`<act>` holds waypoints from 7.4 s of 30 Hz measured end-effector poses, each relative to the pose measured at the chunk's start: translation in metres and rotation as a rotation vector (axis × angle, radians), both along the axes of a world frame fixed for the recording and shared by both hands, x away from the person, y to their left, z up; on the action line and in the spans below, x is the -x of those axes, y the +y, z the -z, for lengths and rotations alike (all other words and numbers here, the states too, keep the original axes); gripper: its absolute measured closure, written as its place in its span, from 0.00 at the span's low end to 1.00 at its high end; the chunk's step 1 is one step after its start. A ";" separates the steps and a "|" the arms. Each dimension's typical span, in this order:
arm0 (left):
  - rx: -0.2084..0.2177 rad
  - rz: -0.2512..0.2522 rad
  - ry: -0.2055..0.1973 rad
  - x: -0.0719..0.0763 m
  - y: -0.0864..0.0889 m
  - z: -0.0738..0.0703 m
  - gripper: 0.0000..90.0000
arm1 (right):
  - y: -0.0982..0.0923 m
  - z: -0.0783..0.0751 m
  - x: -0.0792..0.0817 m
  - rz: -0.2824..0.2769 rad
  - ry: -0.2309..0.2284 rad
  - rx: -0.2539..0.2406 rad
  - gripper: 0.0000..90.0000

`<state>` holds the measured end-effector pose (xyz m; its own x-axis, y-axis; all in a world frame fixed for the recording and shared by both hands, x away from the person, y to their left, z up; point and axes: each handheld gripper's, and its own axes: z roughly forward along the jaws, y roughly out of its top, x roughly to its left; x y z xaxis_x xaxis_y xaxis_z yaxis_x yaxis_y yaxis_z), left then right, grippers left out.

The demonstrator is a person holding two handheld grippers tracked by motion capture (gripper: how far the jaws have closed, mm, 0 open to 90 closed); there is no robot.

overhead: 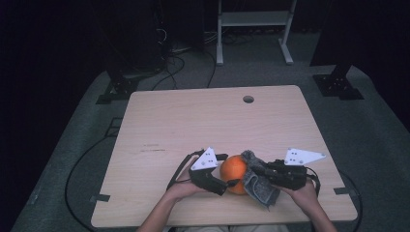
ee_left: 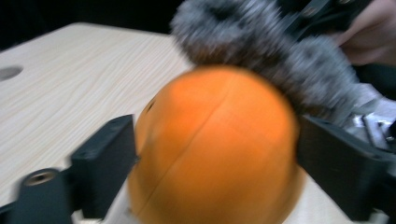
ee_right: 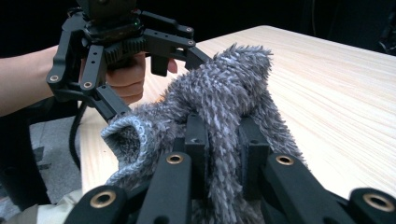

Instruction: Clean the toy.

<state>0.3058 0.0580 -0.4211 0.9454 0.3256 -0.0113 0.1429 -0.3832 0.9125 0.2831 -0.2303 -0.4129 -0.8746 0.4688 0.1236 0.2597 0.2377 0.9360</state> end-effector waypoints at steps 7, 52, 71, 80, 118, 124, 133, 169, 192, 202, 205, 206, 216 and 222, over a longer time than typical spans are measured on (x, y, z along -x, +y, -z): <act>0.015 -0.034 -0.049 0.006 -0.010 0.013 0.27 | -0.012 0.005 -0.004 0.056 0.011 -0.006 0.85; -0.026 0.036 -0.045 0.013 -0.015 0.011 0.33 | 0.022 -0.019 0.007 0.003 -0.143 0.098 0.86; -0.082 0.063 -0.107 0.012 -0.021 0.019 0.26 | 0.005 -0.017 0.024 0.036 -0.126 0.156 0.86; -0.079 0.075 -0.102 0.018 -0.025 0.017 0.28 | 0.022 -0.021 0.010 0.002 -0.148 0.150 0.85; -0.054 0.000 -0.078 0.019 -0.038 0.019 0.35 | -0.006 -0.012 0.042 0.037 -0.129 0.186 0.86; -0.047 -0.001 -0.070 0.019 -0.037 0.020 0.34 | -0.006 -0.015 0.016 0.046 -0.103 0.124 0.86; -0.068 0.035 0.017 0.003 -0.034 0.022 0.05 | -0.019 -0.007 0.022 0.014 -0.072 0.105 0.86; -0.082 -0.076 0.000 0.003 -0.002 0.019 0.30 | -0.004 0.008 0.010 -0.029 -0.057 0.226 0.86; -0.150 0.024 -0.081 0.020 -0.004 0.019 0.33 | 0.011 -0.001 -0.049 -0.032 0.043 0.198 0.86; -0.105 -0.086 0.135 0.004 0.000 0.017 0.13 | -0.021 0.012 -0.026 -0.015 0.032 0.182 0.85; -0.109 -0.067 0.087 0.011 -0.004 0.017 0.21 | -0.023 0.008 -0.010 -0.022 0.006 0.230 0.85; -0.112 -0.073 0.077 0.013 -0.006 0.016 0.22 | -0.023 0.007 -0.006 -0.027 -0.001 0.242 0.85; -0.209 -0.028 -0.063 0.032 -0.018 0.010 0.26 | 0.030 -0.020 0.024 -0.174 -0.102 0.327 0.86; -0.248 -0.015 -0.075 0.033 -0.012 0.011 0.27 | 0.050 -0.028 -0.008 -0.158 -0.080 0.299 0.86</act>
<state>0.2723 0.0456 -0.4326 0.9358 0.3234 0.1404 0.0859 -0.5953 0.7989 0.2912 -0.1802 -0.3848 -0.9407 0.3318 -0.0708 0.1264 0.5363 0.8345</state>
